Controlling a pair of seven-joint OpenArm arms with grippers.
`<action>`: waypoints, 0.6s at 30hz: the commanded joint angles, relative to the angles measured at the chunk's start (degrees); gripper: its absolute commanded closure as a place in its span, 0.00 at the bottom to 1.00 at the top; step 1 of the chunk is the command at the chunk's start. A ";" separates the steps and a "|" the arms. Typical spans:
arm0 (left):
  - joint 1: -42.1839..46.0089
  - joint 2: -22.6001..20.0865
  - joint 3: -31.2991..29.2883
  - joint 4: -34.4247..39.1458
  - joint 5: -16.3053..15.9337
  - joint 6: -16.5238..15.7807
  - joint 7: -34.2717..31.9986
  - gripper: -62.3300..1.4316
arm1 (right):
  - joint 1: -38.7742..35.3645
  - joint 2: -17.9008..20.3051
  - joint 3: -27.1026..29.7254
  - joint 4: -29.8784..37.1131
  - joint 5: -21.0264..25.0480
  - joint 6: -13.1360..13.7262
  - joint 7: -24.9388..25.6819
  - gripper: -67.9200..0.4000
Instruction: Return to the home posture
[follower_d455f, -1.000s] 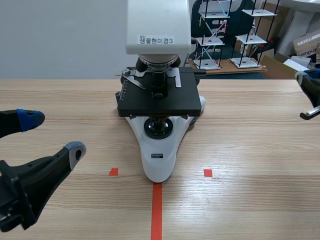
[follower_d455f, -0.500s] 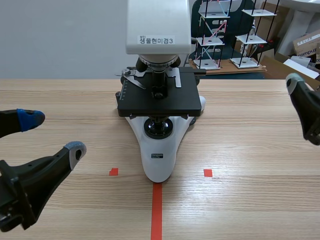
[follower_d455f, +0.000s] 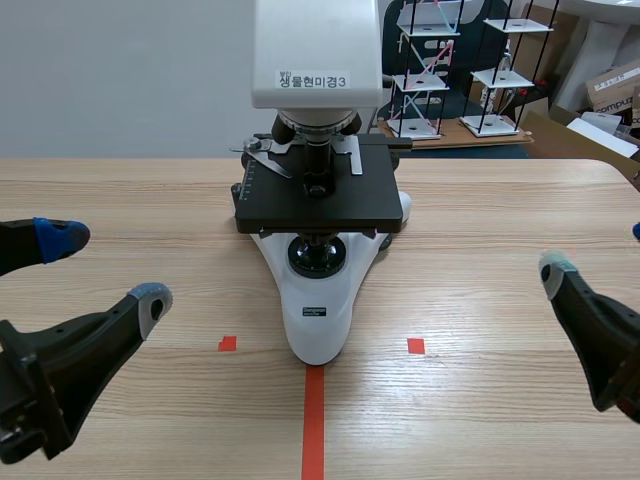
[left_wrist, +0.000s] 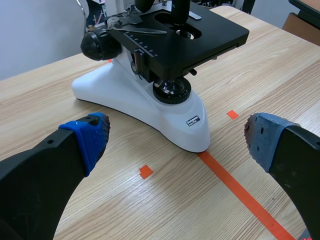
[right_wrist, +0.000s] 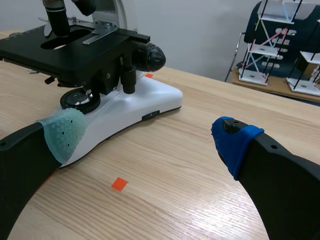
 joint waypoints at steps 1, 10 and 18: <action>0.26 0.28 -0.15 0.61 -0.52 -0.11 -0.83 0.09 | -0.59 0.13 0.17 1.16 0.61 0.02 1.31 0.19; 0.26 0.28 -0.15 0.61 -0.52 -0.11 -0.85 0.09 | -1.57 0.13 0.17 2.40 -0.61 0.02 0.70 0.19; 0.26 0.28 -0.15 0.61 -0.52 -0.11 -0.85 0.09 | -1.57 0.15 0.17 2.40 -0.63 0.02 0.33 0.19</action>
